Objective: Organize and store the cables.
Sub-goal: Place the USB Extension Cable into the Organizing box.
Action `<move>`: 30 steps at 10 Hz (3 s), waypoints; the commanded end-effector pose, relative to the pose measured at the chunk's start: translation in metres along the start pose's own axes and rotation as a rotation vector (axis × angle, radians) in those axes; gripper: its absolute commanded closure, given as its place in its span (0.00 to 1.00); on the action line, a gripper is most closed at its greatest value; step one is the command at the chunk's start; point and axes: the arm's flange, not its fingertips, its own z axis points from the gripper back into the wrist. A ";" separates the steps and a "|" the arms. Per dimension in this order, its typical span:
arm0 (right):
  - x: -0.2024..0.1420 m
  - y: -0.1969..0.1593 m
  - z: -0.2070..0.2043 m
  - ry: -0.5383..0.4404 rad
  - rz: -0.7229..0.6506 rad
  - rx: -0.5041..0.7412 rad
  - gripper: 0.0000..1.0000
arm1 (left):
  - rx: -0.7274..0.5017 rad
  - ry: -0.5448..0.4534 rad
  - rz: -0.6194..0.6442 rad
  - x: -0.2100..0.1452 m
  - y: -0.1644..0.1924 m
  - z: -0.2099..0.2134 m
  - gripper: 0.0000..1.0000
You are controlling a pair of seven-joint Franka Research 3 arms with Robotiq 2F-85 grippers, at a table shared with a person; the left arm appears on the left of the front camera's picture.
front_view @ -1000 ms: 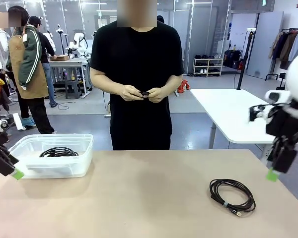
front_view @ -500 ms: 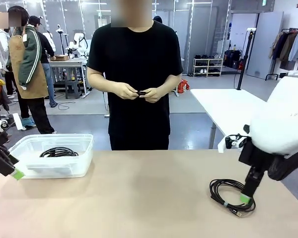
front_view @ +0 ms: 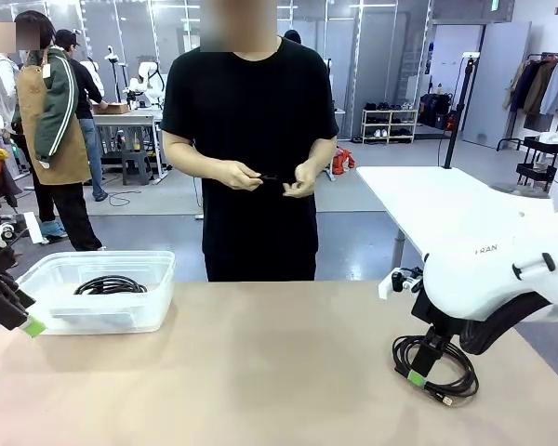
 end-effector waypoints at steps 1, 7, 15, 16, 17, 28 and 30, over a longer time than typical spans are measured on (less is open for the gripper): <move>0.002 0.000 0.008 -0.016 0.013 -0.021 0.00 | -0.009 0.018 0.011 0.002 0.000 0.005 0.00; 0.001 -0.016 -0.017 -0.036 -0.017 0.023 0.00 | -0.009 0.018 0.011 0.002 0.000 0.005 0.00; 0.004 -0.032 -0.064 0.016 -0.056 0.048 0.08 | -0.009 0.018 0.011 0.002 0.000 0.005 0.00; 0.005 -0.031 -0.064 0.021 -0.042 0.037 0.49 | -0.009 0.018 0.011 0.002 0.000 0.005 0.00; 0.006 -0.028 -0.062 0.028 -0.038 0.026 0.68 | -0.009 0.018 0.011 0.002 0.000 0.005 0.00; 0.072 0.019 0.007 0.132 -0.018 -0.045 0.87 | -0.009 0.018 0.011 0.002 0.000 0.005 0.00; 0.112 0.050 0.025 0.107 -0.006 -0.016 0.87 | -0.009 0.018 0.011 0.002 0.000 0.005 0.00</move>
